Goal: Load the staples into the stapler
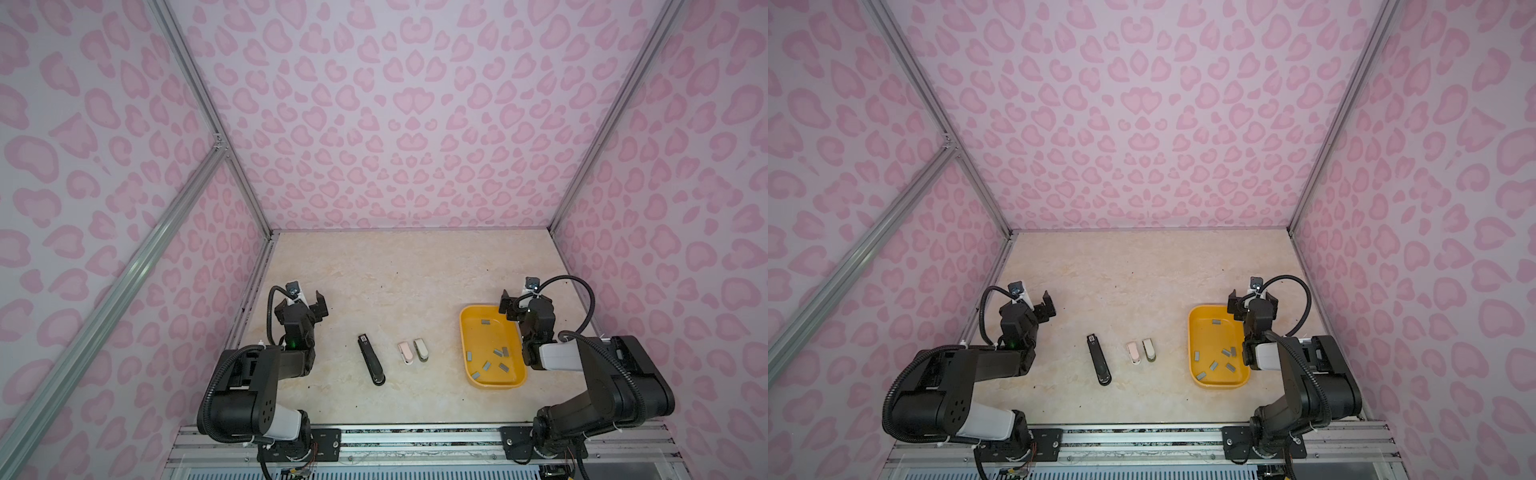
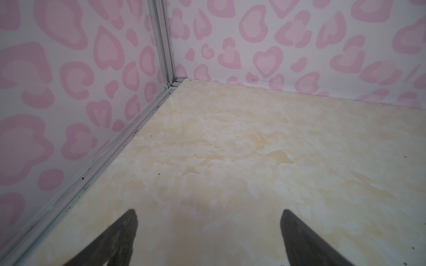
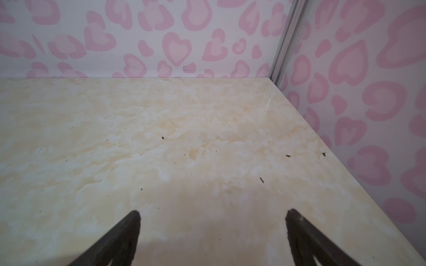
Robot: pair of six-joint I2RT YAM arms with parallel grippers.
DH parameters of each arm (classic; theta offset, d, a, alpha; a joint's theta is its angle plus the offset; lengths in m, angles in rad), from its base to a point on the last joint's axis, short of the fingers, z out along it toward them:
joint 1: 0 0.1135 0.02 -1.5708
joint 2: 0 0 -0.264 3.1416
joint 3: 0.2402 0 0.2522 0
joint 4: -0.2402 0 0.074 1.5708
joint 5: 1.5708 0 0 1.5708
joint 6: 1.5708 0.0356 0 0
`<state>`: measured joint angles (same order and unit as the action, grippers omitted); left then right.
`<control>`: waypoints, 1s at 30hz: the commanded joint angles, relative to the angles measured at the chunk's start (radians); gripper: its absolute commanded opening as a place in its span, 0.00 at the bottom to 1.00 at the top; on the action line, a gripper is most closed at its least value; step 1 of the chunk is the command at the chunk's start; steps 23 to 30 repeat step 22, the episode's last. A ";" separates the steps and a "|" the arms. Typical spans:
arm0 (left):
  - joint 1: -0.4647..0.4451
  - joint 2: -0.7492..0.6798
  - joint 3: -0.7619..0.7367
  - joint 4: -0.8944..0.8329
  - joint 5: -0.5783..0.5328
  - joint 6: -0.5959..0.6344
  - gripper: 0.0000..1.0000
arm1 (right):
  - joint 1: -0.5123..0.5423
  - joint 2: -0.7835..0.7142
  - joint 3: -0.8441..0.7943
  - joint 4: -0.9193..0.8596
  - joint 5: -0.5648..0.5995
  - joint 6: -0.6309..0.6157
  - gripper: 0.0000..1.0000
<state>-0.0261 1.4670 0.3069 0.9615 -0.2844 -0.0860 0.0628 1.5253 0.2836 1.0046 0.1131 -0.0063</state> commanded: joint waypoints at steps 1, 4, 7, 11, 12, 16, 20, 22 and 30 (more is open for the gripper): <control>0.001 -0.001 -0.002 0.054 0.008 0.007 0.98 | 0.018 0.001 -0.073 0.193 0.079 -0.025 0.98; 0.001 -0.001 0.000 0.052 0.008 0.006 0.98 | 0.017 0.025 0.009 0.083 0.142 0.004 0.98; 0.002 0.002 0.006 0.046 0.010 0.005 0.98 | -0.053 0.001 0.061 -0.068 0.021 0.052 0.98; 0.005 0.006 0.008 0.042 0.011 0.003 0.98 | -0.035 0.027 0.051 -0.001 0.037 0.028 0.98; 0.005 0.005 0.008 0.040 0.013 0.002 0.98 | -0.034 0.024 0.053 -0.009 0.038 0.028 0.98; 0.006 0.006 0.009 0.042 0.013 0.003 0.98 | -0.034 0.016 0.070 -0.057 0.039 0.024 0.98; 0.008 0.007 0.014 0.033 0.018 0.002 0.98 | -0.032 0.017 0.080 -0.080 0.043 0.031 0.98; 0.011 0.006 0.014 0.034 0.022 0.001 0.98 | -0.031 0.012 0.066 -0.057 0.039 0.024 0.98; 0.011 0.006 0.014 0.034 0.022 0.001 0.98 | -0.031 0.012 0.066 -0.057 0.039 0.024 0.98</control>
